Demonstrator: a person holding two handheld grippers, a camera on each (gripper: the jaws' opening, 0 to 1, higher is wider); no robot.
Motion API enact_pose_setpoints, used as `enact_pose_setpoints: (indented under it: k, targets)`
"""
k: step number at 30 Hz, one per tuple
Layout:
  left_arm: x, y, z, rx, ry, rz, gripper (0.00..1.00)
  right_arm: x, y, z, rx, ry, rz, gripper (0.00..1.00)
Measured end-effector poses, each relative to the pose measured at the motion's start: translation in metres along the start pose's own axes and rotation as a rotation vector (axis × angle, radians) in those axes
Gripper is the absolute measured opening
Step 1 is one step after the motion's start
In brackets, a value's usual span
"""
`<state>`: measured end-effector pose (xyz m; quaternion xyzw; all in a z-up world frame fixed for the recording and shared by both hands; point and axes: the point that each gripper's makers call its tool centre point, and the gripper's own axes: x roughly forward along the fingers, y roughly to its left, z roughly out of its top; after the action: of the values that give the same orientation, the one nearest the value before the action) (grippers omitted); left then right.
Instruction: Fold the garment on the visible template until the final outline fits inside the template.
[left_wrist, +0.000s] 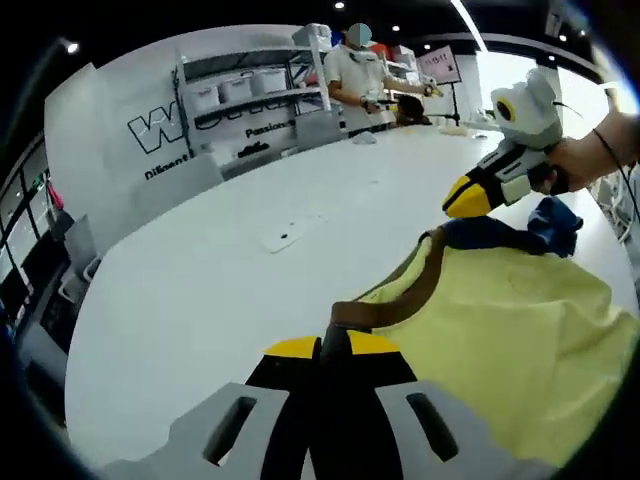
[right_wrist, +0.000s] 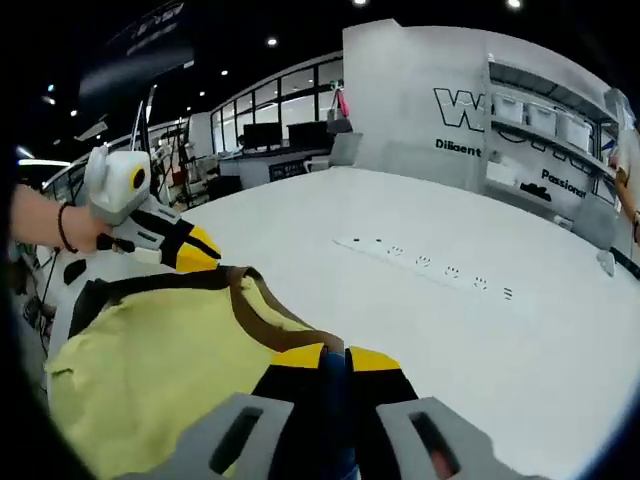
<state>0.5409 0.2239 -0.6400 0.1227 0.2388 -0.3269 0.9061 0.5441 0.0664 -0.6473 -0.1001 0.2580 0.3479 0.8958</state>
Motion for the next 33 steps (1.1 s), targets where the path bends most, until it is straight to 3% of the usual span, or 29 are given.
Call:
enact_pose_setpoints:
  k: [1,3,4,17,21,24,31,33]
  targets:
    - [0.002,-0.007,-0.001,0.003,0.006,-0.045,0.05,0.002,0.007,-0.001,-0.001,0.005,0.015,0.00]
    - [0.004,-0.006,-0.005,0.108,0.036,-0.025,0.01,0.003,0.009,-0.005,-0.066,0.038,-0.005,0.00]
    - [0.005,-0.009,-0.009,0.115,0.051,-0.032,0.01,0.003,0.013,-0.005,-0.093,0.041,0.008,0.00]
    - [0.016,-0.002,-0.025,0.059,0.090,-0.022,0.01,0.008,0.016,-0.022,-0.122,0.113,0.019,0.00]
    - [0.019,0.011,-0.027,0.038,0.084,0.040,0.01,0.011,0.012,-0.024,-0.092,0.122,-0.002,0.00]
    - [0.019,0.013,-0.027,0.016,0.084,0.043,0.02,0.015,0.003,-0.024,-0.071,0.119,-0.014,0.00]
    - [0.022,0.018,-0.024,0.072,0.076,0.077,0.01,0.020,-0.006,-0.022,-0.091,0.141,-0.065,0.00]
    - [0.024,0.022,-0.022,0.034,0.072,0.102,0.01,0.022,-0.007,-0.020,-0.085,0.157,-0.083,0.00]
